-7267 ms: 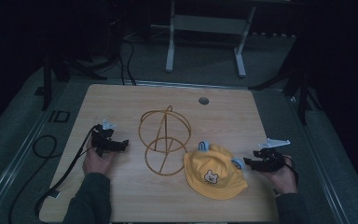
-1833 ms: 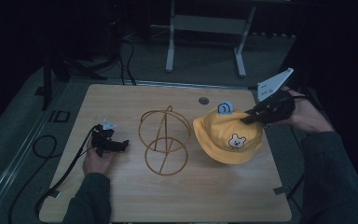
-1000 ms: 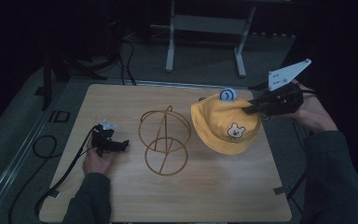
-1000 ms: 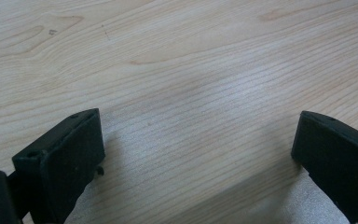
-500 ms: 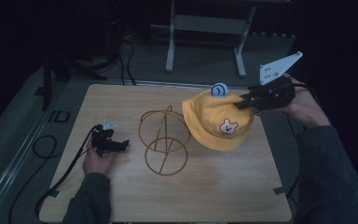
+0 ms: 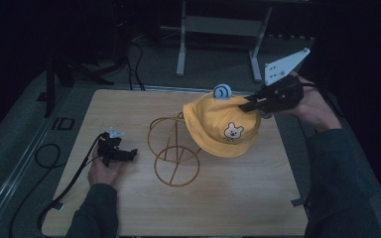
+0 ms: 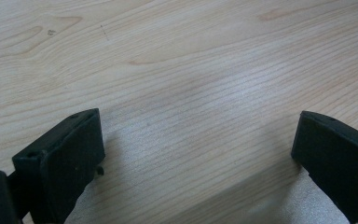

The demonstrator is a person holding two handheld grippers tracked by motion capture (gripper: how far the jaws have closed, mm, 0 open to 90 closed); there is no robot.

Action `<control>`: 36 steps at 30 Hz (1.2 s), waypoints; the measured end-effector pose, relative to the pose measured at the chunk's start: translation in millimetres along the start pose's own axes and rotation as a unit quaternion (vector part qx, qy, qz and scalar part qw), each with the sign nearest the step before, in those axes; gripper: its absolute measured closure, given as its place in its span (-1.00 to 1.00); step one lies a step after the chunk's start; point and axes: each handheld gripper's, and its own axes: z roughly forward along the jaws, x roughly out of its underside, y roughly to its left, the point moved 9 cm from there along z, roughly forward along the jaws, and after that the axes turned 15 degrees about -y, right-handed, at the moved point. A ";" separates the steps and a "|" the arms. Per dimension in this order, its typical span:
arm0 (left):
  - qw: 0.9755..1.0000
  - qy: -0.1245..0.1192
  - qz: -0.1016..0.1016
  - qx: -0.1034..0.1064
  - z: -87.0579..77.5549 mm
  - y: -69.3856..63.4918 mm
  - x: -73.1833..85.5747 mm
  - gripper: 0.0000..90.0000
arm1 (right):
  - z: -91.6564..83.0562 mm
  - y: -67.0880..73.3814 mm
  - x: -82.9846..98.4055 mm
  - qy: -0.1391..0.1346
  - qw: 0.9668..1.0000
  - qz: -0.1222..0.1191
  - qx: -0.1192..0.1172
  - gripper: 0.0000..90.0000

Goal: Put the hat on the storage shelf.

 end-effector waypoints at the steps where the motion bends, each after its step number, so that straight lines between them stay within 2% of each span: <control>1: 1.000 0.000 0.000 0.000 0.0 0.0 0.0 -0.95 | 1.0 -0.1 -1.1 0.001 1.000 0.000 0.000 0.77; 14: 1.000 0.000 0.000 0.002 -0.1 -0.8 0.1 -0.95 | 12.3 -0.9 -13.5 0.000 1.000 -0.006 -0.002 0.77; 36: 1.000 0.000 0.001 0.002 -0.1 -0.9 0.1 -0.95 | 25.7 -0.7 -24.4 0.010 1.000 -0.011 -0.006 0.77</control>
